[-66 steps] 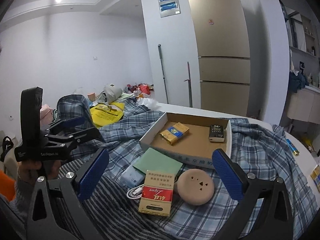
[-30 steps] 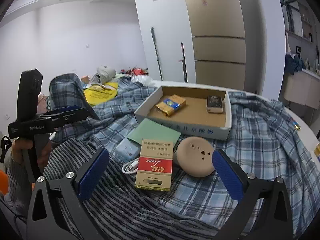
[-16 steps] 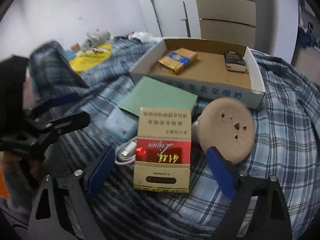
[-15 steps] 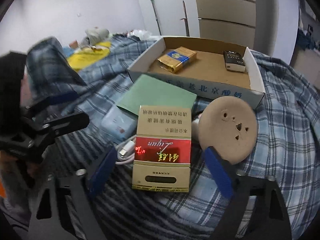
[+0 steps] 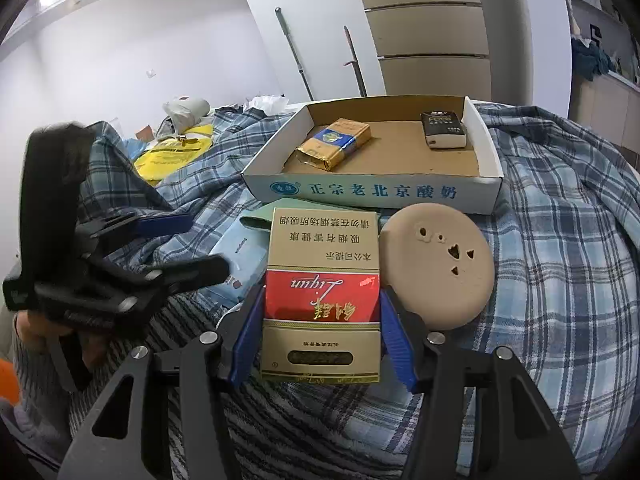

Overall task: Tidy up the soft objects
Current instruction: 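Grasp the blue baby-wipes pack with the left gripper while the right grasps the red-and-cream pack, then lift both packs and carry them over the cardboard box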

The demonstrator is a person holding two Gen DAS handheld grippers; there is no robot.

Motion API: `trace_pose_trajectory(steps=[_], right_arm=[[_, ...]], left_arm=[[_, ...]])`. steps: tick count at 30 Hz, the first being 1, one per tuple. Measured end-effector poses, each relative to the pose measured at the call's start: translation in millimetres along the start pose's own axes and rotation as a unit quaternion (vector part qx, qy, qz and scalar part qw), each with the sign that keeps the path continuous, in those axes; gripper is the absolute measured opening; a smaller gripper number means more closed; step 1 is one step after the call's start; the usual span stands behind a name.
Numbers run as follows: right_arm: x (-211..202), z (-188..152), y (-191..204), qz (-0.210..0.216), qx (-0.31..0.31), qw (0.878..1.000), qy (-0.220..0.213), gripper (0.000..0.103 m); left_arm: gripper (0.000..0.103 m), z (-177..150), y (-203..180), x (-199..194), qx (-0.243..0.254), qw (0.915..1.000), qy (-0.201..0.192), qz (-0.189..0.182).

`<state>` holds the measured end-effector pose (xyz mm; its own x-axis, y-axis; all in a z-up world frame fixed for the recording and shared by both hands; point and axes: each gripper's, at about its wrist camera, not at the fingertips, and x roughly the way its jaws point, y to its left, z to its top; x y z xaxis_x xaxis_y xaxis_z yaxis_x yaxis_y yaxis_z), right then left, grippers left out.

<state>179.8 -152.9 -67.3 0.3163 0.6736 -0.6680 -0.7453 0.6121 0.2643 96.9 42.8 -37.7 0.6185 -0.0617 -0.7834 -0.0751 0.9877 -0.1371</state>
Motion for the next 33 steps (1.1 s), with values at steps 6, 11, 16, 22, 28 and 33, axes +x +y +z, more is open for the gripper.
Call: trace_pose_trajectory(steps=[6,11,16,22,28,33], right_arm=[[-1,-1,-5,0.019,0.017,1.0,-0.01,0.056],[-2,-1,-8,0.031,0.025,0.999,-0.013,0.056],[-3,-1,-9,0.036,0.027,0.999,-0.017,0.056],[-10,-2,-8,0.032,0.023,0.999,-0.03,0.056],[-27,-2,2,0.005,0.0,0.998,-0.065,0.056],[-48,3,14,-0.011,-0.008,0.995,-0.101,0.056]], left_arm=[[0.07,3,-15,15,0.04,0.9988,0.025,0.015],[0.053,2,-17,29,0.049,0.9973,0.045,0.03],[0.037,1,-12,27,0.042,0.9982,0.035,0.025],[0.036,1,-6,6,0.022,0.9991,-0.011,0.036],[0.036,8,-8,-17,0.019,0.9983,-0.047,0.026],[0.036,15,-17,-42,0.03,0.9946,-0.096,0.027]])
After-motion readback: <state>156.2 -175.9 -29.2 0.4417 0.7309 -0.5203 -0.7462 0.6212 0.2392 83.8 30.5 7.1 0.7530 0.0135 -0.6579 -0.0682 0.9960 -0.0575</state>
